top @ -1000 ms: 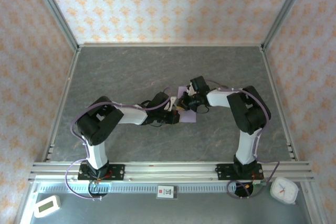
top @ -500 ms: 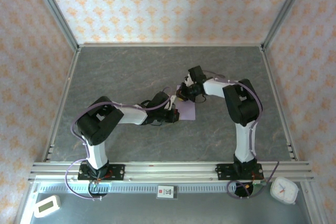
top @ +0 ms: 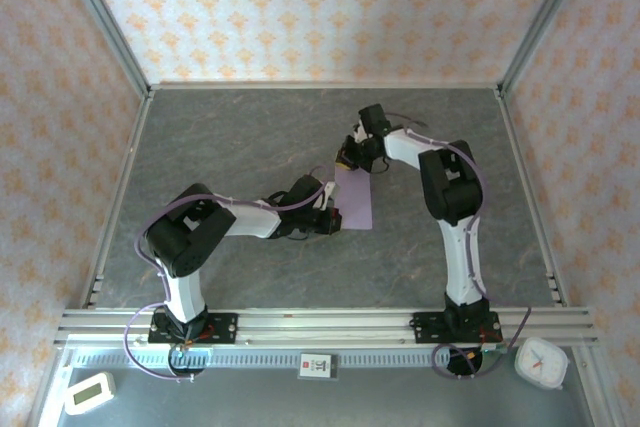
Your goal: Fold a paper plane with a square sheet of paper (pick it up from the middle)
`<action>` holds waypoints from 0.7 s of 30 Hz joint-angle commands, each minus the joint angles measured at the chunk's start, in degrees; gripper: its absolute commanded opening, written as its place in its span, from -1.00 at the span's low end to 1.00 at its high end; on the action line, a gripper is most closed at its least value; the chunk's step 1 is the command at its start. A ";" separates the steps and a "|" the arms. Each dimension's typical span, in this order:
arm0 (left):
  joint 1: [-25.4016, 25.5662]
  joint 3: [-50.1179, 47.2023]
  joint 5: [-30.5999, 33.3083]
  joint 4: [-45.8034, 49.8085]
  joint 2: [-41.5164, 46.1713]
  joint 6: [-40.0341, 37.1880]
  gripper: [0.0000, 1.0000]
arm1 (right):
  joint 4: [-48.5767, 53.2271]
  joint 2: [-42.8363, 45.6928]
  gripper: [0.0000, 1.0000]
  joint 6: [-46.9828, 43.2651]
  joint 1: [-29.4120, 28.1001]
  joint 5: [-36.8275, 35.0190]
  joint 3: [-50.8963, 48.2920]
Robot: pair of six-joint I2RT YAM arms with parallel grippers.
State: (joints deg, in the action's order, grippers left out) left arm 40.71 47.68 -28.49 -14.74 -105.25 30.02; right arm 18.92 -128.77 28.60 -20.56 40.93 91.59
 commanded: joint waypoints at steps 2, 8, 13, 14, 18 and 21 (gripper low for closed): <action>1.72 -2.67 -0.87 6.49 -2.68 0.21 -1.00 | 0.14 -6.17 -1.00 -1.08 1.30 -6.40 7.09; 1.82 -2.05 -1.29 5.61 -2.11 1.89 -1.00 | 2.20 -7.92 -1.00 0.24 2.65 -5.35 15.35; 1.77 1.07 -2.43 5.24 -0.39 5.83 -1.00 | 3.11 -2.19 -1.00 -0.47 2.98 -4.63 14.10; 1.74 1.74 -2.63 4.79 0.11 7.13 -1.00 | 1.98 -0.20 -1.00 -0.26 2.97 -4.38 11.40; 1.50 5.51 -3.59 0.68 3.00 13.72 -1.00 | -6.11 10.74 -1.00 2.33 3.14 -4.21 -5.41; 0.21 8.62 -2.80 -0.84 4.74 17.67 -0.79 | -10.81 18.16 -1.00 4.24 3.48 -4.27 -16.58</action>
State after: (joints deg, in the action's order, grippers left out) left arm 41.85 52.49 -30.98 -13.15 -104.18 41.89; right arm 14.39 -116.33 30.65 -16.88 37.63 81.19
